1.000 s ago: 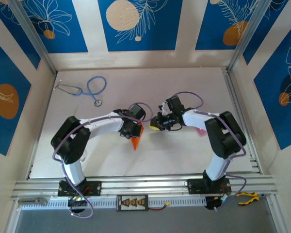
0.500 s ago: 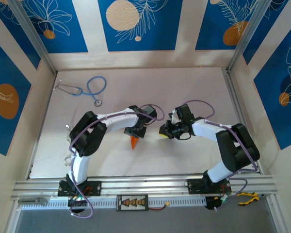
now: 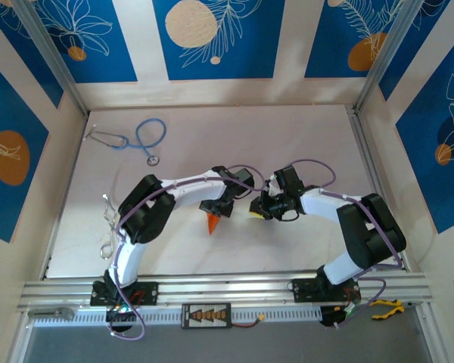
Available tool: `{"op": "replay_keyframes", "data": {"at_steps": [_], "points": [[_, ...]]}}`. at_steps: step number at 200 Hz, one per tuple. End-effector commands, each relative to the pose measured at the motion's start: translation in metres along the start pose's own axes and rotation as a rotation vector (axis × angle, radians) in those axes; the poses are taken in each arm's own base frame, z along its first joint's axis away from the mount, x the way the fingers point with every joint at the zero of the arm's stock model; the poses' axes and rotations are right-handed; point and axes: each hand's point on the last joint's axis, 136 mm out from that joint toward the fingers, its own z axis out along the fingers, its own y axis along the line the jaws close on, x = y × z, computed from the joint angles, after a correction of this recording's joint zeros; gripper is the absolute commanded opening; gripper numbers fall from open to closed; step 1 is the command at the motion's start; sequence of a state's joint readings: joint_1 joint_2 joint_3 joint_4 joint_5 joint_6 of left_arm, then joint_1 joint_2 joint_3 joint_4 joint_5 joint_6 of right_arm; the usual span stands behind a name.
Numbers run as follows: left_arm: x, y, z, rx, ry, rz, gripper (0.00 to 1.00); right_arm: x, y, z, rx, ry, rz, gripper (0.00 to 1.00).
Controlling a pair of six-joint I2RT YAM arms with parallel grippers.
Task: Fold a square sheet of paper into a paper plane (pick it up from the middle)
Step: Turn over a paper plane at the center of the table, then reset both arms
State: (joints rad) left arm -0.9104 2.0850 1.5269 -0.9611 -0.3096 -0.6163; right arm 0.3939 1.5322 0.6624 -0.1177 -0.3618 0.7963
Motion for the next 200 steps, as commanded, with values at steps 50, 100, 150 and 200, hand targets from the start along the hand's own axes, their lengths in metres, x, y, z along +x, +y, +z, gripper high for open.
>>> {"op": "replay_keyframes", "data": {"at_steps": [50, 100, 150, 200], "points": [[-0.007, 0.008, -0.014, -0.103, -0.016, -0.052, 0.00, 0.000, -0.005, -0.004, 0.004, -0.015, 0.018, 0.17], [-0.015, -0.003, -0.035, 0.014, -0.057, -0.105, 0.18, -0.003, 0.001, -0.010, -0.006, -0.025, 0.006, 0.17], [-0.021, -0.007, -0.057, 0.120, -0.099, -0.147, 0.27, -0.003, 0.003, -0.020, -0.001, -0.038, -0.012, 0.18], [-0.025, 0.004, -0.085, 0.172, -0.178, -0.159, 0.40, -0.009, 0.003, -0.035, 0.018, -0.084, -0.038, 0.19]]}}
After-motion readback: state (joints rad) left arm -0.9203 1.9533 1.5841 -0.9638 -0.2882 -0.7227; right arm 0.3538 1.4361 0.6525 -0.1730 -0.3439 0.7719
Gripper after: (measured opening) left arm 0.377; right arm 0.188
